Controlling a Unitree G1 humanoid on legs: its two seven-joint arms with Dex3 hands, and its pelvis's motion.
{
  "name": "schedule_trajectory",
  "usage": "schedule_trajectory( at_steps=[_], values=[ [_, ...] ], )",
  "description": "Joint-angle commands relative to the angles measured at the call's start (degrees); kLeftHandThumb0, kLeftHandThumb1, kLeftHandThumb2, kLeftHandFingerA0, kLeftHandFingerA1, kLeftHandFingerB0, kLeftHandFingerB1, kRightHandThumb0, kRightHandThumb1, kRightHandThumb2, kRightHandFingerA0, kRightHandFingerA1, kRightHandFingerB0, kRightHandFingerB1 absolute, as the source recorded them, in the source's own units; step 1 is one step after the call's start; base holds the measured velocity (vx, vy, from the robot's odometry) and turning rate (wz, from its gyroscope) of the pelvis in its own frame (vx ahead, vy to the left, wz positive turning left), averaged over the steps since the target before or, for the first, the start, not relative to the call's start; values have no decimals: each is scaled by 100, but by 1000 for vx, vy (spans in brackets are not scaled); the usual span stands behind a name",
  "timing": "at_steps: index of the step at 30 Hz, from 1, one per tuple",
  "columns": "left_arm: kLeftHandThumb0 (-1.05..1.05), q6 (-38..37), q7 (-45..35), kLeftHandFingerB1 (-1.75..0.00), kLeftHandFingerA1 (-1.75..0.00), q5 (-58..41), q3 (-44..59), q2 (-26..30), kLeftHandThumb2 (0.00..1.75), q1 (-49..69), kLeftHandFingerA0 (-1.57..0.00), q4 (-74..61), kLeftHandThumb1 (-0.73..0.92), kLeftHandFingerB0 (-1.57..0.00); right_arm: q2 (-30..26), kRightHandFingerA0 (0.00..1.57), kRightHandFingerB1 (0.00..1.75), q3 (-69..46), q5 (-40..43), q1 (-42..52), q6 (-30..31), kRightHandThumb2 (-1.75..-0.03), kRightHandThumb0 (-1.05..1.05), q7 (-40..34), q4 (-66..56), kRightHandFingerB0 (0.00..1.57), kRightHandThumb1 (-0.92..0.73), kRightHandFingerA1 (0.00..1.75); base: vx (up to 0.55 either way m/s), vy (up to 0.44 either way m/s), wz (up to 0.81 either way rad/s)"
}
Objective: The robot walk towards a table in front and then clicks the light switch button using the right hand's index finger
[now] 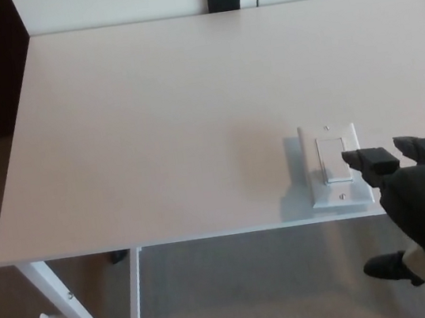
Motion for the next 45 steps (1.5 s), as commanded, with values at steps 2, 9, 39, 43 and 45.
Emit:
schedule_trajectory(
  at_steps=[2,9,39,43,45],
  values=[
    [-82,210,23,-70,-86,103,-8,142,103,38,-25,-90,42,-13,-88,0,32,143,-298,-23,274,-60,-87,-70,154,15,-41,33,0,0,0],
    [-86,106,-69,-71,-86,54,-10,178,101,30,-24,-18,41,-13,-91,0,32,208,-179,-206,350,-59,-85,-195,493,15,-40,34,0,0,0],
    [-84,104,-179,-81,-108,74,-63,269,81,-98,-20,14,51,-10,-143,4,37,483,131,-438,495,-77,-65,12,702,14,-36,19,0,0,0],
    [-83,38,-191,-83,-110,118,-85,297,83,-100,-21,26,51,-10,-139,0,36,536,155,-591,555,-79,-62,-6,1079,10,-34,18,0,0,0],
    [-83,34,-210,-84,-112,92,-84,276,84,-98,-21,40,50,-10,-166,0,36,544,177,-608,556,-79,-63,3,1139,9,-35,17,0,0,0]
  ],
)
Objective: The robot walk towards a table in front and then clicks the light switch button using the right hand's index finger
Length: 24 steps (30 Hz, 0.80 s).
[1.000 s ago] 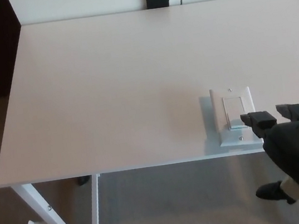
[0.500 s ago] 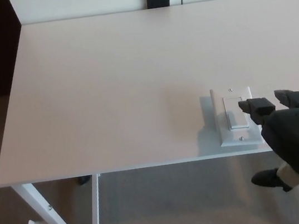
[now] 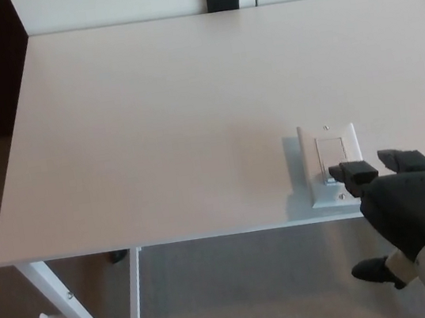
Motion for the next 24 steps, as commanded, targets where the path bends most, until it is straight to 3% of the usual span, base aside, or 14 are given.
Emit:
schedule_trajectory(
  at_steps=[1,2,3,15,16,17,20,21,22,24],
  values=[
    [-83,58,-64,-83,-111,41,3,101,83,6,-22,32,49,-11,-79,0,29,-8,176,-136,120,-61,-81,-39,341,16,-41,30,0,0,0],
    [-83,63,-57,-82,-109,51,2,107,82,-7,-22,39,50,-11,-77,0,29,-14,200,-160,125,-60,-81,-31,373,16,-42,31,0,0,0],
    [-83,62,-45,-82,-109,76,-3,120,82,-29,-23,50,50,-11,-79,4,36,-24,241,-206,129,-77,-66,-40,438,13,-36,19,0,0,0],
    [-83,73,-116,-83,-112,42,1,143,83,-28,-23,4,49,-12,-113,5,37,44,374,-116,152,-76,-62,-212,533,14,-34,19,0,0,0],
    [-82,37,-118,-82,-111,34,7,130,84,-59,-24,73,47,-12,-110,0,29,65,353,-87,176,-59,-78,-183,489,19,-40,30,0,0,0],
    [-82,63,-115,-83,-112,18,13,119,85,-54,-24,49,46,-12,-122,5,38,75,357,-68,170,-76,-62,-186,471,15,-34,19,0,0,0],
    [-84,101,-93,-84,-111,51,0,140,83,-52,-23,0,48,-12,-153,5,37,133,340,0,137,-76,-65,-234,422,14,-36,22,0,0,0],
    [-84,107,-88,-84,-111,62,-2,149,82,-47,-23,-20,49,-12,-159,0,29,159,319,15,135,-55,-78,-260,417,20,-43,36,0,0,0],
    [-84,106,-63,-83,-109,101,-16,163,83,-38,-24,-44,49,-12,-169,5,36,180,313,30,119,-76,-68,-304,418,13,-37,26,0,0,0],
    [-83,69,-67,-83,-111,102,-15,175,83,-23,-23,-62,49,-12,-171,5,36,227,309,87,112,-76,-68,-388,401,14,-36,26,0,0,0]
  ],
)
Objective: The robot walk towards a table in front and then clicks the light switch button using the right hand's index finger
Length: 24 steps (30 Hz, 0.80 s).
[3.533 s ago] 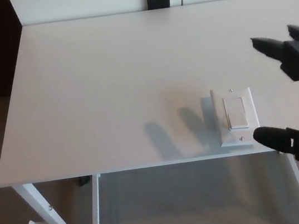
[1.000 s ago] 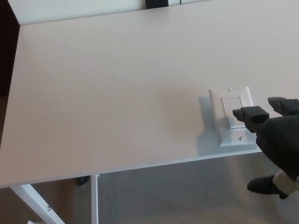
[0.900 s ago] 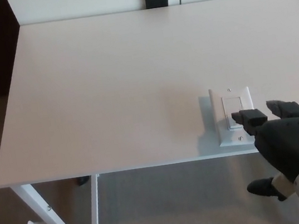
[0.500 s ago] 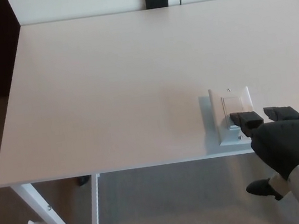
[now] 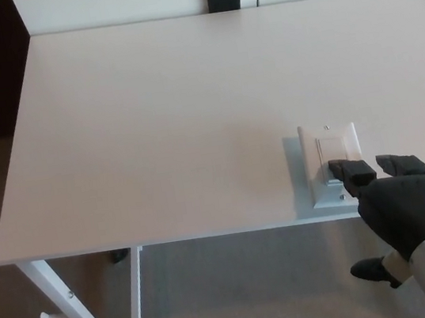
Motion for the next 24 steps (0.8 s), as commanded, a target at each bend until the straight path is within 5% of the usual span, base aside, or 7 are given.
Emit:
schedule_trajectory(
  at_steps=[1,10,11,15,16,21,24],
  values=[
    [-81,47,-39,-83,-112,43,14,115,84,26,-23,-23,48,-11,-103,2,28,147,21,258,94,-55,-80,-64,-40,21,-43,34,0,0,0],
    [-81,201,6,-82,-110,54,-5,125,85,37,-24,-130,47,-12,-106,3,39,289,65,494,106,-77,-61,-244,-110,12,-33,31,0,0,0],
    [-82,165,11,-82,-110,76,-13,133,85,29,-24,-107,47,-12,-109,3,28,298,60,505,119,-55,-79,-224,-118,19,-43,35,0,0,0],
    [-82,84,-4,-85,-114,63,-7,131,86,22,-23,-43,47,-12,-116,2,28,337,65,564,187,-53,-77,-150,-142,21,-43,35,0,0,0],
    [-82,106,-27,-84,-111,36,4,131,84,-1,-24,-16,48,-13,-126,6,38,344,57,554,182,-76,-66,-171,-130,14,-36,25,0,0,0],
    [-84,106,-4,-84,-110,62,-5,134,82,-42,-24,65,48,-13,-158,2,28,350,45,527,198,-54,-78,-185,-111,20,-43,36,0,0,0],
    [-82,21,12,-74,-92,95,-25,136,102,-16,-36,54,39,-21,-207,6,37,309,80,547,182,-78,-69,-173,-257,17,-42,28,0,0,0]
  ],
)
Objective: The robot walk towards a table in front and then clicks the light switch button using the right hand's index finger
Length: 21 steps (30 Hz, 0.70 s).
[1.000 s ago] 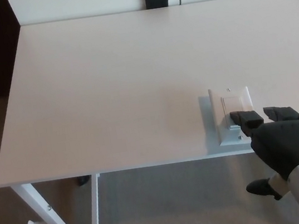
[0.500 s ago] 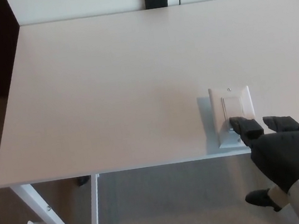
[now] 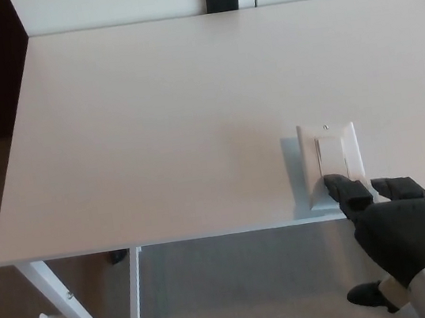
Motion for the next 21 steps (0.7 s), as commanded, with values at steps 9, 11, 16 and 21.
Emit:
schedule_trajectory(
  at_steps=[9,11,16,21],
  values=[
    [-84,275,-38,-87,-114,4,21,107,82,9,-23,-234,51,-13,-440,0,33,-300,54,472,-76,-55,-82,587,-1995,11,-46,20,0,0,0],
    [-84,123,27,-87,-114,86,6,104,82,-22,-24,-152,51,-13,-508,0,36,-356,45,674,-148,-82,-74,633,-2433,11,-46,11,0,0,0],
    [-82,89,26,-89,-117,52,11,45,84,-247,-20,124,51,-11,-690,0,39,-530,192,1652,-487,-56,-84,552,-3597,8,-47,30,0,0,0],
    [-87,6,101,-86,-114,66,23,-8,81,-243,-22,340,53,-13,-1059,0,37,-809,974,3280,-1111,-68,-81,100,-3970,9,-37,30,0,0,0]
  ],
)
